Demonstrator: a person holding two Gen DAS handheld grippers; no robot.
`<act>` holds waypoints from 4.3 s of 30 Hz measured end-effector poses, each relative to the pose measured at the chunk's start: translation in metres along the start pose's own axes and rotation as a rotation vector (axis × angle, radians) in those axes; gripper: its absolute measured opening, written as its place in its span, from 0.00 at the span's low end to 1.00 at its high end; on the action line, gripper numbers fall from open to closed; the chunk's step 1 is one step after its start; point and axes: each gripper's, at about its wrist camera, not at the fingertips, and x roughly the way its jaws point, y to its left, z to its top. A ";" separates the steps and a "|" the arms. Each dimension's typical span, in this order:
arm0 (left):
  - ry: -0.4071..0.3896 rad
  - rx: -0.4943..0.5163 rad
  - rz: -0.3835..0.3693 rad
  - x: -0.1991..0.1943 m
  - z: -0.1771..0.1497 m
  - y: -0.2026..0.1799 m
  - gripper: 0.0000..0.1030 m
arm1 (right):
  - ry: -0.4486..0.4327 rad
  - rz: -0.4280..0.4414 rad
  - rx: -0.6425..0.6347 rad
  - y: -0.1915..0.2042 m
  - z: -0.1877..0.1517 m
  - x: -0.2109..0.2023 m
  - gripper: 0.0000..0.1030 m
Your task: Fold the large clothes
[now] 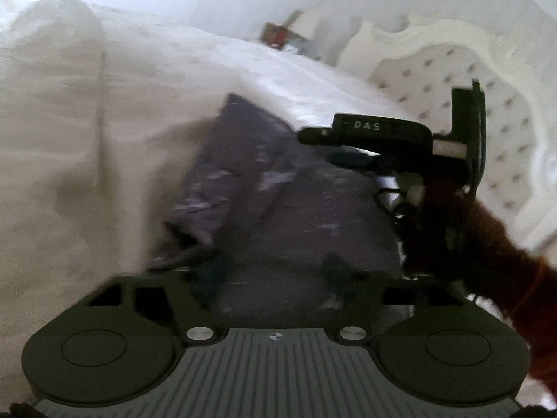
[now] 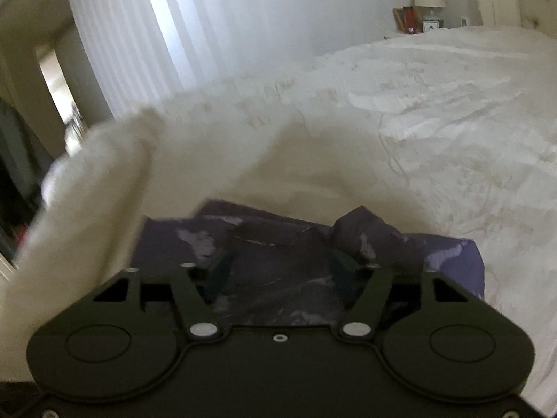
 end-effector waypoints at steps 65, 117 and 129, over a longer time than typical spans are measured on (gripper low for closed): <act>0.376 0.166 -0.353 0.235 0.009 -0.107 0.95 | -0.074 -0.244 0.546 -0.281 -0.002 -0.059 0.99; 0.026 0.541 0.144 0.015 -0.058 -0.176 0.94 | -0.173 -0.616 0.320 -0.030 -0.122 -0.253 0.99; 0.080 0.480 0.149 0.009 -0.060 -0.168 0.94 | -0.146 -0.649 0.262 -0.017 -0.121 -0.252 0.99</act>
